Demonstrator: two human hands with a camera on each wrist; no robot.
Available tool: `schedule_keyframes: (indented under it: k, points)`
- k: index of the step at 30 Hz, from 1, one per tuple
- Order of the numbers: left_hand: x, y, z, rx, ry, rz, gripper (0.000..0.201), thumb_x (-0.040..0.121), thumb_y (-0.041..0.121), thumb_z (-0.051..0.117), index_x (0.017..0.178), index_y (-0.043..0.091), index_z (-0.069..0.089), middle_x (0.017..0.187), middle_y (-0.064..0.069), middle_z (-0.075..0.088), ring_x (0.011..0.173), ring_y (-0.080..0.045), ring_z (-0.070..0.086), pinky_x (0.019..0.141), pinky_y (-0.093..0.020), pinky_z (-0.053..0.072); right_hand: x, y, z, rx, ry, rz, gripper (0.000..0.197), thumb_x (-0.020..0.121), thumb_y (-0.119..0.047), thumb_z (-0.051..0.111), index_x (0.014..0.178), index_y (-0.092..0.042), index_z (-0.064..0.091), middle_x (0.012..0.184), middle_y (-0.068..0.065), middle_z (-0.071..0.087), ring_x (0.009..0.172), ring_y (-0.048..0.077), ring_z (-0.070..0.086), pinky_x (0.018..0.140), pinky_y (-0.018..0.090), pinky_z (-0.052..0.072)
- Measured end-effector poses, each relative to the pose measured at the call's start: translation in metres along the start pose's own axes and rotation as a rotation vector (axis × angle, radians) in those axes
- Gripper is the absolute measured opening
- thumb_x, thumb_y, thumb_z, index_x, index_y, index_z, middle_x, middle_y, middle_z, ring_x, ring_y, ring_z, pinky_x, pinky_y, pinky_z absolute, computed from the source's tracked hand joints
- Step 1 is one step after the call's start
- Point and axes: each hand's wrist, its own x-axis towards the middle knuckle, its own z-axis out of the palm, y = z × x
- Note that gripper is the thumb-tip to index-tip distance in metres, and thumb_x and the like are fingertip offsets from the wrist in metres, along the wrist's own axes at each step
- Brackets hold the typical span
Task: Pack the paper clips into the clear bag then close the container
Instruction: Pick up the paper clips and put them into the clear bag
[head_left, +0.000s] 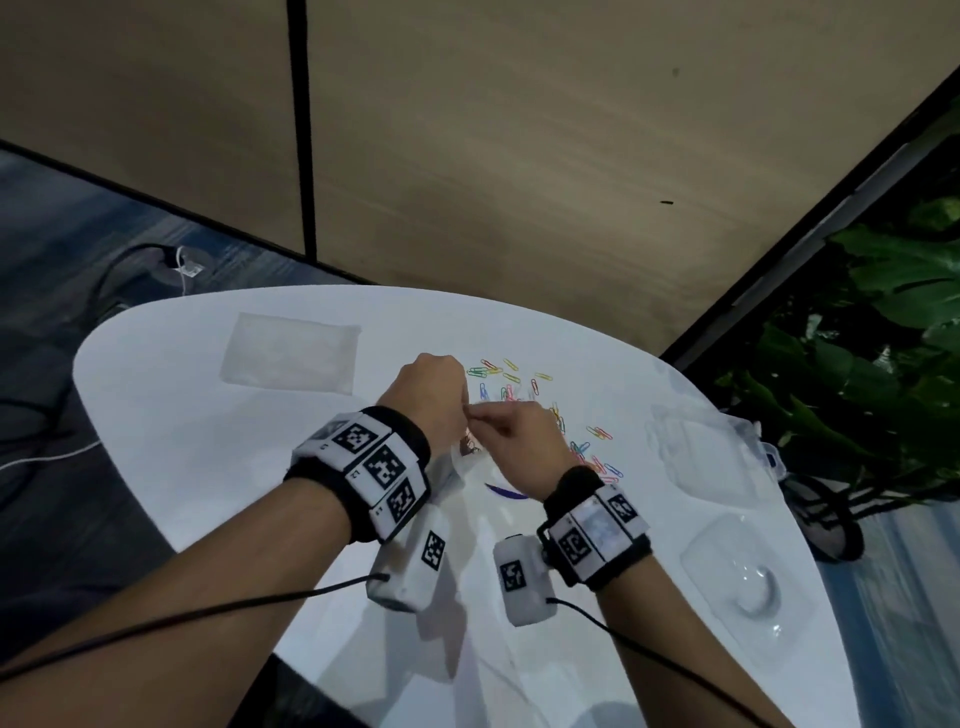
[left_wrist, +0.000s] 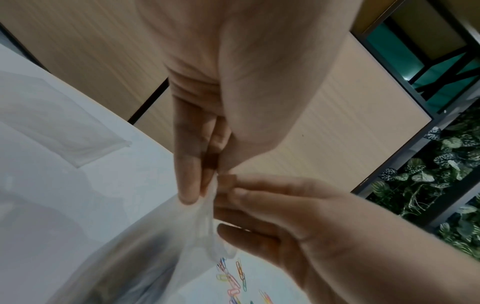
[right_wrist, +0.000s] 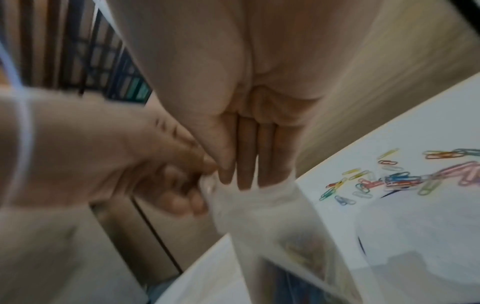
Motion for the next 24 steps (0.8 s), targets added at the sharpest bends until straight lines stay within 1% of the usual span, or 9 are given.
schedule_keyframes:
  k: [3,5,8,11,13,16,18,21,24]
  points:
    - [0.001,-0.004,-0.001,0.013,-0.001,0.002,0.022,0.091,0.005,0.056,0.103,0.007,0.074,0.107,-0.012,0.071,0.095,-0.030,0.068,0.083,-0.037,0.059,-0.005,0.036,-0.024,0.271,0.231,0.088,0.023,0.091,-0.007,0.061,0.097,-0.023,0.077,0.099,-0.001,0.076,0.095,0.017,0.071,0.089,0.036,0.057]
    - [0.001,-0.007,-0.001,0.013,-0.014,-0.003,0.023,0.090,0.002,0.053,0.102,0.006,0.073,0.105,-0.012,0.071,0.093,-0.030,0.068,0.083,-0.038,0.060,-0.007,0.073,-0.044,0.018,0.321,0.189,0.024,0.088,-0.017,0.069,0.109,-0.027,0.073,0.116,-0.005,0.071,0.105,0.017,0.066,0.095,0.031,0.051]
    - [0.002,-0.009,-0.002,0.009,-0.013,-0.013,0.023,0.091,0.001,0.054,0.101,0.006,0.073,0.103,-0.011,0.072,0.091,-0.029,0.069,0.083,-0.038,0.061,-0.009,0.129,-0.063,-0.333,0.211,0.496,0.064,0.085,-0.032,0.072,0.143,-0.020,0.046,0.147,0.002,0.047,0.132,0.023,0.047,0.108,0.028,0.034]
    - [0.002,-0.007,-0.001,0.013,-0.014,-0.020,0.022,0.091,0.002,0.054,0.102,0.006,0.073,0.103,-0.010,0.071,0.091,-0.028,0.068,0.082,-0.036,0.060,-0.007,0.162,-0.059,-0.419,0.047,0.611,0.080,0.090,-0.037,0.065,0.154,-0.018,0.021,0.157,0.006,0.032,0.140,0.026,0.038,0.114,0.035,0.030]
    - [0.003,-0.005,0.000,0.016,-0.018,-0.018,0.022,0.091,0.002,0.055,0.101,0.006,0.074,0.103,-0.010,0.071,0.092,-0.028,0.068,0.081,-0.036,0.060,-0.003,0.165,-0.047,-0.479,-0.027,0.564,0.076,0.093,-0.035,0.059,0.155,-0.019,0.018,0.157,0.005,0.033,0.140,0.026,0.038,0.115,0.036,0.032]
    - [0.004,-0.005,0.002,0.019,-0.014,-0.017,0.021,0.090,0.002,0.056,0.099,0.006,0.074,0.102,-0.011,0.072,0.090,-0.028,0.069,0.081,-0.038,0.061,0.006,0.157,-0.027,-0.590,-0.006,0.407,0.060,0.095,-0.018,0.051,0.151,-0.023,0.031,0.154,0.002,0.039,0.137,0.026,0.042,0.114,0.036,0.035]
    - [0.005,-0.004,0.003,0.024,-0.013,-0.017,0.021,0.090,0.001,0.056,0.099,0.006,0.075,0.101,-0.011,0.072,0.090,-0.028,0.069,0.081,-0.038,0.061,0.012,0.152,-0.017,-0.733,0.011,0.301,0.051,0.093,-0.006,0.045,0.141,-0.022,0.047,0.143,0.004,0.051,0.125,0.028,0.052,0.104,0.034,0.042]
    - [0.004,-0.003,0.002,0.034,-0.023,-0.014,0.021,0.091,0.002,0.058,0.101,0.007,0.075,0.103,-0.011,0.072,0.091,-0.028,0.069,0.079,-0.034,0.060,0.015,0.149,-0.012,-0.884,0.011,0.224,0.032,0.090,0.000,0.043,0.111,-0.012,0.063,0.110,0.009,0.066,0.094,0.025,0.060,0.079,0.028,0.045]
    - [0.004,-0.003,0.002,0.037,-0.025,-0.014,0.021,0.091,0.003,0.058,0.103,0.009,0.075,0.104,-0.010,0.072,0.091,-0.027,0.069,0.078,-0.033,0.059,0.016,0.151,-0.018,-0.873,0.021,0.244,0.027,0.090,-0.001,0.047,0.100,-0.010,0.070,0.098,0.010,0.068,0.089,0.025,0.064,0.074,0.027,0.046]
